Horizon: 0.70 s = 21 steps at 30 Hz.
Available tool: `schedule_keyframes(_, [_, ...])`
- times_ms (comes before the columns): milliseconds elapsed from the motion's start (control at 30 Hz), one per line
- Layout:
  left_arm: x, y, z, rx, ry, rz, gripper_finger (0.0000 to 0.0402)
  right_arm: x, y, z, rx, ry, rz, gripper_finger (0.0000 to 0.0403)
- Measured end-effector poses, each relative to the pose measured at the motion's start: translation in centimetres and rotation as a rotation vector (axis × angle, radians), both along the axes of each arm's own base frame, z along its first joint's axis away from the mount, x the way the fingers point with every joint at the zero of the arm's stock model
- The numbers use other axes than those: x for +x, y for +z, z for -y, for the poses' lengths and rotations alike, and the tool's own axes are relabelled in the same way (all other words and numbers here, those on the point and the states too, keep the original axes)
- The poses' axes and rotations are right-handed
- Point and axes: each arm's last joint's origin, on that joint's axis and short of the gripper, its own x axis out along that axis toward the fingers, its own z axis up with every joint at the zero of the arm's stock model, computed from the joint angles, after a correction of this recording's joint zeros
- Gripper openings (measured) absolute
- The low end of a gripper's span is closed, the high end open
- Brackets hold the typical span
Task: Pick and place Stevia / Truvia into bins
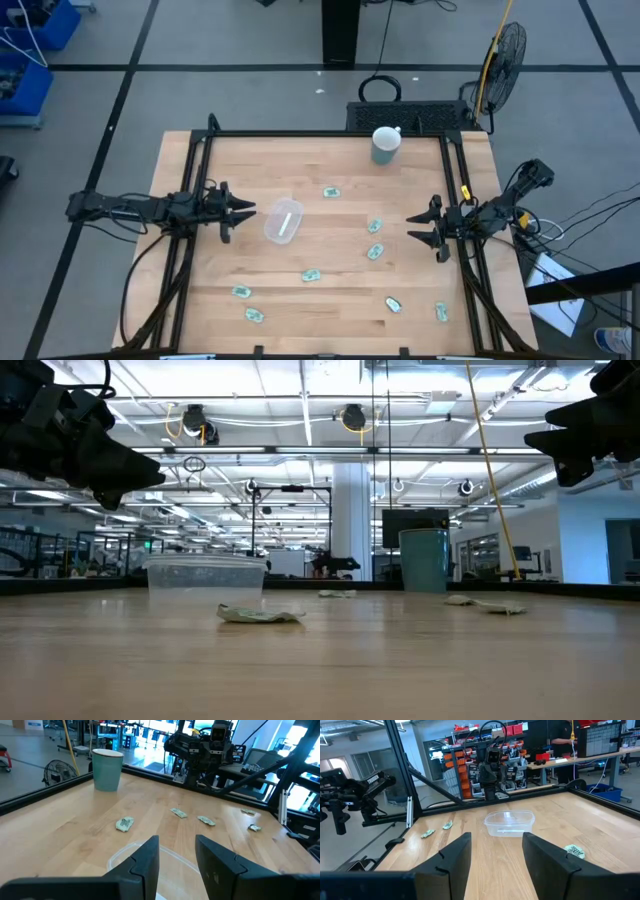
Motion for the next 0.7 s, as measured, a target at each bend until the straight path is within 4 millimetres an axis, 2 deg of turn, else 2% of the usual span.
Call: schedule_keyframes(700, [-0.01, 0.0, -0.05, 0.002, 0.017, 0.0, 0.0131, 0.0, 0.01, 0.0, 0.0, 0.0, 0.0, 0.0169])
